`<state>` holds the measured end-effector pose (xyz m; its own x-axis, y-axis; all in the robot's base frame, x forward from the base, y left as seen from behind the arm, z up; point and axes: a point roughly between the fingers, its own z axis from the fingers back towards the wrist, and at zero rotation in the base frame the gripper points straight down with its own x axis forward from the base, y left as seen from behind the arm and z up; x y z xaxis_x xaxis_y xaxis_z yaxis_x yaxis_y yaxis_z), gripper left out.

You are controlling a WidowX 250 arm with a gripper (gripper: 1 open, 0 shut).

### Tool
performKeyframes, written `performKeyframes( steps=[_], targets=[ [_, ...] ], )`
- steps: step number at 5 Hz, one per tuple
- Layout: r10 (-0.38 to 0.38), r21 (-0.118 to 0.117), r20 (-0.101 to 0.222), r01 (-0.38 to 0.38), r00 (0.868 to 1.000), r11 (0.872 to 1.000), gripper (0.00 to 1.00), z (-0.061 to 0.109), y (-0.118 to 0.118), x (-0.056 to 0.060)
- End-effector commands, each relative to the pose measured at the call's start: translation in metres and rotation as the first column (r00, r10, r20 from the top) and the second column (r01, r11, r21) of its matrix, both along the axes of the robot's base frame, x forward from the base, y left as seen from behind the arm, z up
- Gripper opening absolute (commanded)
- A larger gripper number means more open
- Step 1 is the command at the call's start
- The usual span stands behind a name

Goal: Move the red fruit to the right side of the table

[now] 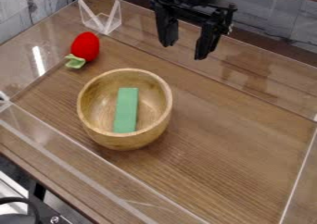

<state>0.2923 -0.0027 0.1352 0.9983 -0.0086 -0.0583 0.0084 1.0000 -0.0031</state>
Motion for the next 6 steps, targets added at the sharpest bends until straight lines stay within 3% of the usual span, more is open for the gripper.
performKeyframes(
  steps=[1, 2, 4, 6],
  targets=[
    [0.025, -0.001, -0.023, -0.025, 0.999, 1.000, 1.00, -0.008, -0.002, -0.002],
    [0.073, 0.008, -0.001, -0.073, 0.997, 0.997, 1.00, -0.007, 0.024, -0.002],
    [0.223, 0.022, 0.055, -0.224, 0.973, 0.974, 1.00, -0.003, 0.093, -0.012],
    [0.259, 0.044, 0.074, -0.262, 0.963, 0.964, 1.00, -0.009, 0.164, 0.011]
  ],
)
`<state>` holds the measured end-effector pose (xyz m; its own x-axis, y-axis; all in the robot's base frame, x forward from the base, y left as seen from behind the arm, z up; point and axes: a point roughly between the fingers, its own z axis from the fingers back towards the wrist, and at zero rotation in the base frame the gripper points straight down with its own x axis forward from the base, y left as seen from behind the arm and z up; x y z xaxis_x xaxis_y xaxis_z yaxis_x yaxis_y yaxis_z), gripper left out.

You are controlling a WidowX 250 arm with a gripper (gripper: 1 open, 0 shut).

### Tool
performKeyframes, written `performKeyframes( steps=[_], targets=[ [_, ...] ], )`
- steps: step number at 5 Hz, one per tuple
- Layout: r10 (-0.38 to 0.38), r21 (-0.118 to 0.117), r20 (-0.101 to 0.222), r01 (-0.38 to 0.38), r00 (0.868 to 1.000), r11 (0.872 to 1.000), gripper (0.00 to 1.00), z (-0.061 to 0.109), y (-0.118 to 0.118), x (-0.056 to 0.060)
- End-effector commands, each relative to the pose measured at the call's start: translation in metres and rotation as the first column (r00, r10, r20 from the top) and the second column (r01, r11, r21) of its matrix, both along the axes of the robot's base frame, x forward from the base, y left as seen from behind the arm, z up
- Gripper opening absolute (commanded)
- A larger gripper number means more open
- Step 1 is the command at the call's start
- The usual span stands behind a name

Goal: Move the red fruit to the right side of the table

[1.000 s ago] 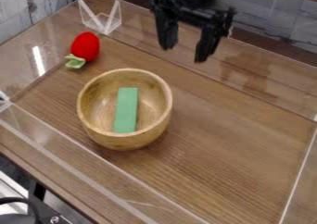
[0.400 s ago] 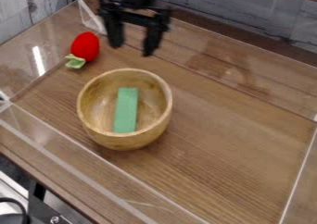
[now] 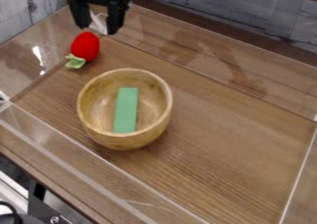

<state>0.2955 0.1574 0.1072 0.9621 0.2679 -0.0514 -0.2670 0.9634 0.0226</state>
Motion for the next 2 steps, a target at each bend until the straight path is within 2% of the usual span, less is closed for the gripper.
performKeyframes(
  steps=[1, 2],
  targets=[
    [-0.025, 0.044, 0.055, 0.023, 0.998, 0.999, 1.00, 0.015, 0.020, 0.015],
    [-0.036, 0.043, 0.046, 0.034, 0.998, 0.998, 1.00, 0.010, 0.032, 0.022]
  ],
)
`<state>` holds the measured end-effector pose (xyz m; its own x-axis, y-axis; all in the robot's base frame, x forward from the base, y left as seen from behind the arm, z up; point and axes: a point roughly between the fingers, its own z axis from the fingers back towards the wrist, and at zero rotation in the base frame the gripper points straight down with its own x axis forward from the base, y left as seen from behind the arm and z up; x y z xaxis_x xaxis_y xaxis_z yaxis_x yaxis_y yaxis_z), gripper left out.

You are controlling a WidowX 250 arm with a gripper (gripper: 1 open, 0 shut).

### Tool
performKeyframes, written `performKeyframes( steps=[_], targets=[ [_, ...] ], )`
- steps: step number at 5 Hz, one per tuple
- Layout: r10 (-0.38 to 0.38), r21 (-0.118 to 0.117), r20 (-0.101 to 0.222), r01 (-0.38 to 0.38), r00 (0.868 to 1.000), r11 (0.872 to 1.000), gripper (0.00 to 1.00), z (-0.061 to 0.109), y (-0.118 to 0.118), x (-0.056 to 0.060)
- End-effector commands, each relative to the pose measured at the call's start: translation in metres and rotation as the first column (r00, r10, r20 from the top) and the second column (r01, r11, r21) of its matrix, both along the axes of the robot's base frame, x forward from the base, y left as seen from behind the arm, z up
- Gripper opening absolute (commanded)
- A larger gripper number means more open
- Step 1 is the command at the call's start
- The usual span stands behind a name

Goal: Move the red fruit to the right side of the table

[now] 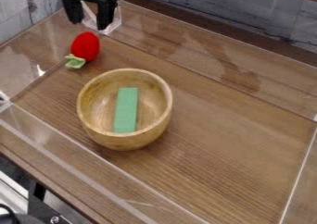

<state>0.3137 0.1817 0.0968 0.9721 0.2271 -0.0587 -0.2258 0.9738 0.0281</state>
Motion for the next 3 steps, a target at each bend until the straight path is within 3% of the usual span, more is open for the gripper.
performKeyframes(
  steps=[1, 2, 3],
  targets=[
    [-0.001, 0.032, 0.044, 0.000, 0.999, 0.999, 1.00, 0.012, 0.007, 0.004],
    [-0.008, 0.026, 0.032, 0.007, 0.999, 1.000, 1.00, 0.005, 0.006, 0.004],
    [-0.072, 0.021, 0.023, 0.072, 0.997, 0.997, 1.00, -0.016, 0.010, 0.008]
  ],
)
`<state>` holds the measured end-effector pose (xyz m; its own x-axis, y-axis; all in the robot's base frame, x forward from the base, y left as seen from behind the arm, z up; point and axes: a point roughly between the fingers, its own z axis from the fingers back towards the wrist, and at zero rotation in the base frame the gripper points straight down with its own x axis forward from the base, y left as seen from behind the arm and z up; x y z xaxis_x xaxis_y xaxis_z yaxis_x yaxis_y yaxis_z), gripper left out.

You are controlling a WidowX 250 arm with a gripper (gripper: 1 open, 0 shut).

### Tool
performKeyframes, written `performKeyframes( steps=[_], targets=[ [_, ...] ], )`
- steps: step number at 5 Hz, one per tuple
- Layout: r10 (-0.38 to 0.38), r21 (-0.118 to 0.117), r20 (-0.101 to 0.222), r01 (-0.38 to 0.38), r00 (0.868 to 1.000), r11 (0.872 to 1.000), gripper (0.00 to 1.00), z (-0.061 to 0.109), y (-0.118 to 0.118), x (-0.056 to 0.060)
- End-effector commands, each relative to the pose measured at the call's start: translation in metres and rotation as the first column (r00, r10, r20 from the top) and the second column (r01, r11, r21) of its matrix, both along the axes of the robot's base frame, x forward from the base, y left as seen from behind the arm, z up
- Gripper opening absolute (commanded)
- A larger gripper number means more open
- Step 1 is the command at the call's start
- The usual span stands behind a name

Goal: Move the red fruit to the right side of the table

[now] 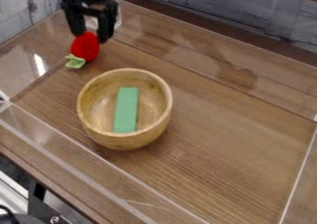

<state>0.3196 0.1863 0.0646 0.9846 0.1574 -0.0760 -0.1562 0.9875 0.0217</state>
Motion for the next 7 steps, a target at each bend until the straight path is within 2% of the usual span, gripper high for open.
performKeyframes(
  steps=[1, 2, 3, 4, 7],
  targets=[
    [-0.068, 0.020, 0.041, 0.067, 0.997, 0.998, 1.00, -0.002, 0.008, 0.004],
    [-0.111, 0.018, 0.053, 0.110, 0.992, 0.994, 1.00, -0.017, 0.012, 0.006],
    [-0.032, 0.012, 0.070, 0.031, 0.997, 0.999, 1.00, -0.009, 0.010, 0.001],
    [0.046, 0.008, 0.078, -0.046, 0.996, 0.999, 1.00, -0.003, 0.010, -0.002],
    [0.145, 0.006, 0.082, -0.146, 0.986, 0.989, 1.00, -0.013, 0.012, -0.017]
  ],
)
